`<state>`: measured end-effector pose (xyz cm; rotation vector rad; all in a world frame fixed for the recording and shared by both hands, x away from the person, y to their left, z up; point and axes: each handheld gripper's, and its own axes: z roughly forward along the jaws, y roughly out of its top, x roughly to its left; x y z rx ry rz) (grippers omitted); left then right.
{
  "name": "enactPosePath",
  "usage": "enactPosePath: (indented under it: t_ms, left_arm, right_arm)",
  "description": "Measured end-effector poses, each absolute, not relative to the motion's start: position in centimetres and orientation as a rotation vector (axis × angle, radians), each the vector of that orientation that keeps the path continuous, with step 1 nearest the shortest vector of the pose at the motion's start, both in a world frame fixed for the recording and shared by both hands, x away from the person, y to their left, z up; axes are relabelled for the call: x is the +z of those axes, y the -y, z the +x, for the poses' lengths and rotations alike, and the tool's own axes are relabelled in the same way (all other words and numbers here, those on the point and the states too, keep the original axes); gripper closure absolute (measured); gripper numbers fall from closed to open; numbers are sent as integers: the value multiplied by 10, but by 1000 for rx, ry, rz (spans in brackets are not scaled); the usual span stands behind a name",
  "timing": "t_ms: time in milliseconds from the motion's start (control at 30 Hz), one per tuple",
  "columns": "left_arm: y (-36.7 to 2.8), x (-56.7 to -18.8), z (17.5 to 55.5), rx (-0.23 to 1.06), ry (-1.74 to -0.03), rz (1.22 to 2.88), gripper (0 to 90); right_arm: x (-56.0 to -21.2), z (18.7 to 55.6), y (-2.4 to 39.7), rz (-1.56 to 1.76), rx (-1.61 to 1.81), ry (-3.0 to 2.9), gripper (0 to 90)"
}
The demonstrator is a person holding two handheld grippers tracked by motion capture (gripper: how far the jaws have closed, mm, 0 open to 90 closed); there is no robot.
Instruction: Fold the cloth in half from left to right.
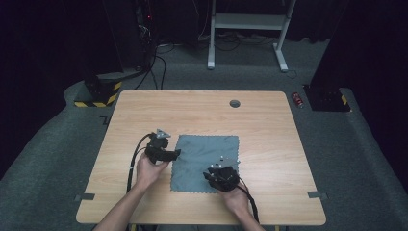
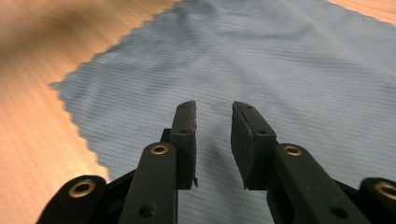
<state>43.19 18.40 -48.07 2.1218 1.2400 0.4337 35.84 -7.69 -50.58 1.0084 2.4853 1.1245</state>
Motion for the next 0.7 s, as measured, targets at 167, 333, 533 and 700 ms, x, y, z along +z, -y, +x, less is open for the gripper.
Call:
enactPosePath:
  t_ms: [167, 333, 533, 700]
  left_arm:
    - [-188, -474, 443, 433, -1258, 2114, 365]
    - [-193, -481, 452, 429, -1310, 2084, 389]
    - [-194, -491, 463, 454, -1355, 2069, 408]
    - [-190, -490, 469, 453, -1357, 2096, 403]
  right_arm:
    - [-508, 351, 52, 924, 1137, -2540, 725]
    - [-511, 342, 22, 834, 1162, -2583, 728]
    - [-516, 332, -9, 741, 1175, -2633, 736]
    - [-520, 331, -22, 726, 1135, -2654, 740]
